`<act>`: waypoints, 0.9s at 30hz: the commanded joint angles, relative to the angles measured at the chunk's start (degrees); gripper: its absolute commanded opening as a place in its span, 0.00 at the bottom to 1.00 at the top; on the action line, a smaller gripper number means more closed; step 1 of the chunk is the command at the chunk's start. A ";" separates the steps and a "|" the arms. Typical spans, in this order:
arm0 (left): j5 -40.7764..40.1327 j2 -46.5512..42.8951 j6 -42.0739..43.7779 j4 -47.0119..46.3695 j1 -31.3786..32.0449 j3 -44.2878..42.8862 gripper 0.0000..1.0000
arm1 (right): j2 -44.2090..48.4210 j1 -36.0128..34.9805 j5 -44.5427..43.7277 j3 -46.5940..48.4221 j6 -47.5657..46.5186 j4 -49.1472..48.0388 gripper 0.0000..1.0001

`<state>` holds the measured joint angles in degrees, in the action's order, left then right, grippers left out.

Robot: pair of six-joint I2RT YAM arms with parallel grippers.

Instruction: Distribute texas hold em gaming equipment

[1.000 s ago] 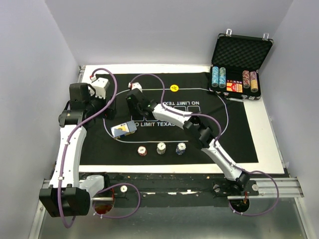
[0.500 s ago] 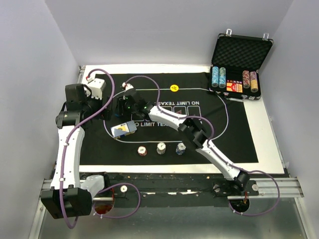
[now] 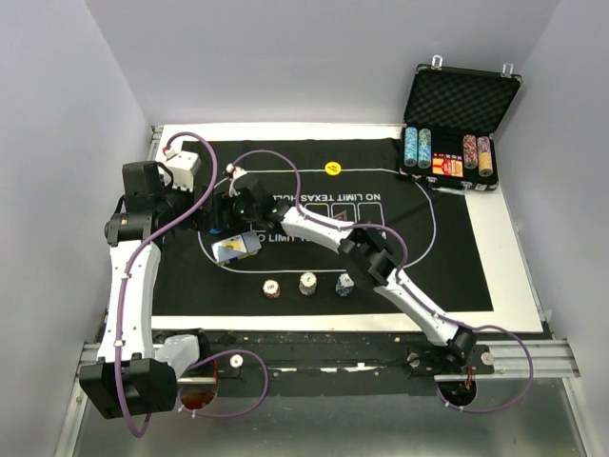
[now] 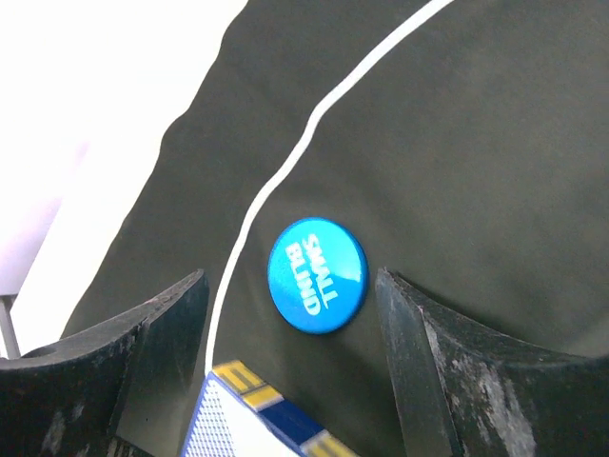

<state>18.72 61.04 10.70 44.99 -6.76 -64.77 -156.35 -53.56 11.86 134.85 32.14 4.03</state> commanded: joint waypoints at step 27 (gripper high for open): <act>4.13 -1.18 -0.68 2.20 -0.62 -2.38 0.99 | 39.89 12.07 -31.54 -57.58 -13.86 3.44 0.63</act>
<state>21.47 60.75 10.22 46.41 -7.07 -66.00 -119.42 -42.41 -16.45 79.83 18.72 7.14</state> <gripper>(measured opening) 0.990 0.628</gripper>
